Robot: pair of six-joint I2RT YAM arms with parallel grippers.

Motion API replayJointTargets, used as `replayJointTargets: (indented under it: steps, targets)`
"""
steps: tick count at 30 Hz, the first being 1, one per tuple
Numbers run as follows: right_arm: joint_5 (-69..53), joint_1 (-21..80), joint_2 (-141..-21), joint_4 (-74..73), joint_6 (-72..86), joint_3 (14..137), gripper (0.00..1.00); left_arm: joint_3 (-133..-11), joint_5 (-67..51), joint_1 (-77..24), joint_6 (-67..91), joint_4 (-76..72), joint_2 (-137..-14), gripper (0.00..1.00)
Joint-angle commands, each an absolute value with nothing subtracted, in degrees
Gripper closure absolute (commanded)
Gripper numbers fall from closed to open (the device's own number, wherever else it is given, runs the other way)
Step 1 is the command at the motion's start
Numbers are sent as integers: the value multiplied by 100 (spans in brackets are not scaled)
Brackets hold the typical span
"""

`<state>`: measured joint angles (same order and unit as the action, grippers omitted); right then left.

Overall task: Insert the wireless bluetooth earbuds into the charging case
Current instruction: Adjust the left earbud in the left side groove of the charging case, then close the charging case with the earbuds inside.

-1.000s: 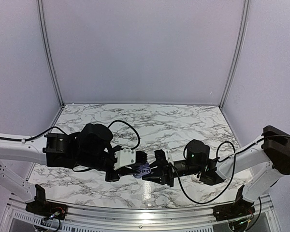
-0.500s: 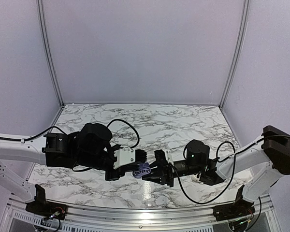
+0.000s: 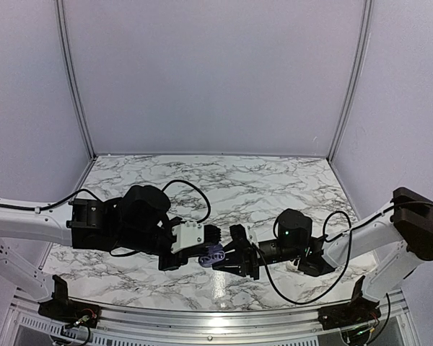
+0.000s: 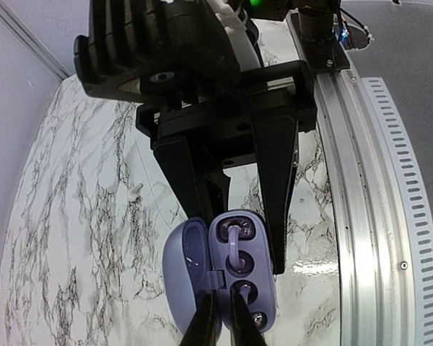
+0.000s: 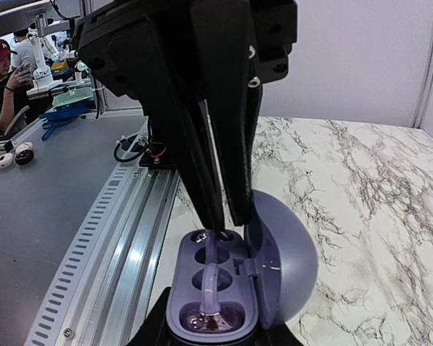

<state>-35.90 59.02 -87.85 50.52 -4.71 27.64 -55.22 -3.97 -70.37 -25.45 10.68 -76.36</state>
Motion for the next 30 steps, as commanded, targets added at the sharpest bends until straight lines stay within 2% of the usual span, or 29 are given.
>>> replayJointTargets:
  steps: [1, 5, 10, 15, 20, 30]
  targets:
    - [-3599, 5959, -8695, 5199, -436, 2941, 100, -5538, -216, -7014, -2446, 1082, -7404, 89]
    - [-3599, 5939, -8786, 5228, -358, 2902, 100, -5378, -99, -6998, -2271, 739, -6917, 71]
    - [-3582, 5930, -8753, 5138, -353, 2938, 100, -5020, 105, -6930, -1872, 510, -6509, 40]
    - [-3586, 5933, -8631, 4877, -430, 3072, 100, -4834, 129, -6777, -1304, 389, -6572, 3]
    - [-3577, 5942, -8514, 4713, -448, 3124, 100, -4284, -294, -6768, -1259, -412, -6427, 1]
    - [-3640, 5953, -8578, 4546, -491, 3289, 100, -4429, -1137, -6840, -1711, -421, -7092, 1]
